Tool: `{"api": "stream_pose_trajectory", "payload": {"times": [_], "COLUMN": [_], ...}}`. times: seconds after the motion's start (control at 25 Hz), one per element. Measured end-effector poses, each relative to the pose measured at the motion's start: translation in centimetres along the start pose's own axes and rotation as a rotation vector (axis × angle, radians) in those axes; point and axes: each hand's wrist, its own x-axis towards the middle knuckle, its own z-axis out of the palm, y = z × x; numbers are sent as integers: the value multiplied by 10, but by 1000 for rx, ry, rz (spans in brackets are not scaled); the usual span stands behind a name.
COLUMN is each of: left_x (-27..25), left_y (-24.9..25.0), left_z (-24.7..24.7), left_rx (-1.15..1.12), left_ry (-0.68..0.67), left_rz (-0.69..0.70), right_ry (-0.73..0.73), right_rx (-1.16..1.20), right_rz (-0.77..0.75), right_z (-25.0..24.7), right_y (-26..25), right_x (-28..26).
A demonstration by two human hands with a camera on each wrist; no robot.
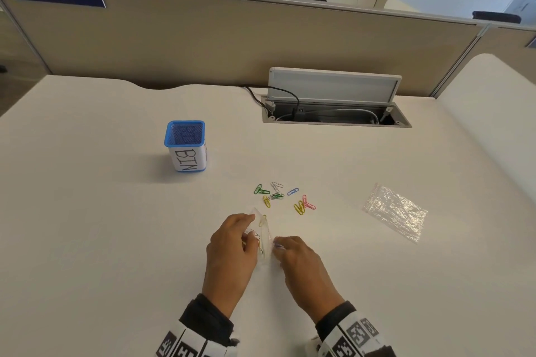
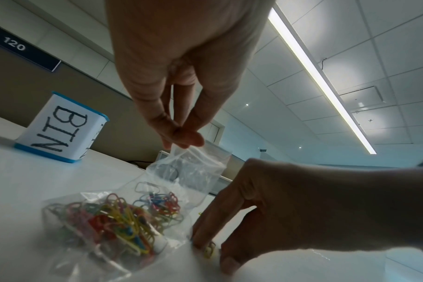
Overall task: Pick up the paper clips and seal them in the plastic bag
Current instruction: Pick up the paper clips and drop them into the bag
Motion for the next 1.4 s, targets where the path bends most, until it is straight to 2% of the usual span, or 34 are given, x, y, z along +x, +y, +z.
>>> {"api": "stream_pose_trajectory", "payload": {"times": [0.12, 0.24, 0.48, 0.6, 0.68, 0.72, 0.84, 0.92, 1.08, 1.16, 1.2, 1.28, 1.36, 1.4], "left_x": [-1, -1, -5, -6, -6, -5, -5, -4, -3, -3, -2, -2, -1, 0], "left_y": [1, 0, -2, -3, -2, -2, -1, -2, -5, -6, -6, -6, -6, -6], "left_z": [-2, -2, -4, -4, -4, -5, -5, -6, -11, -13, -13, -14, -13, -13], "left_rx": [1, 0, -5, -9, -17, -21, -21, -28, -32, -34, -34, -29, -22, -20], "left_ry": [-6, -16, -18, -13, -4, 0, -1, 4, 31, 43, 48, 52, 51, 54], "left_rz": [4, -4, 27, 45, 54, 57, 66, 66, 27, 24, 30, 43, 42, 38], "right_ry": [30, 33, 195, 303, 278, 259, 244, 259, 496, 511, 429, 159, -46, -94], "right_rx": [-69, -14, 522, 864, 1012, 994, 743, 702, 800, 710, 567, 255, 79, 33], "right_rz": [-4, 77, 361, 350, 292, 262, 222, 217, 230, 249, 222, 104, 19, -10], "right_z": [3, 2, -15, -35, -47, -48, -42, -38, -39, -35, -30, -19, -11, -7], "right_y": [2, 5, 5, -7, -18, -23, -34, -37, -33, -22, -16, -9, -5, -4], "right_x": [-1, -1, 5, 10, 13, 15, 18, 18, 25, 33, 37, 40, 39, 36]}}
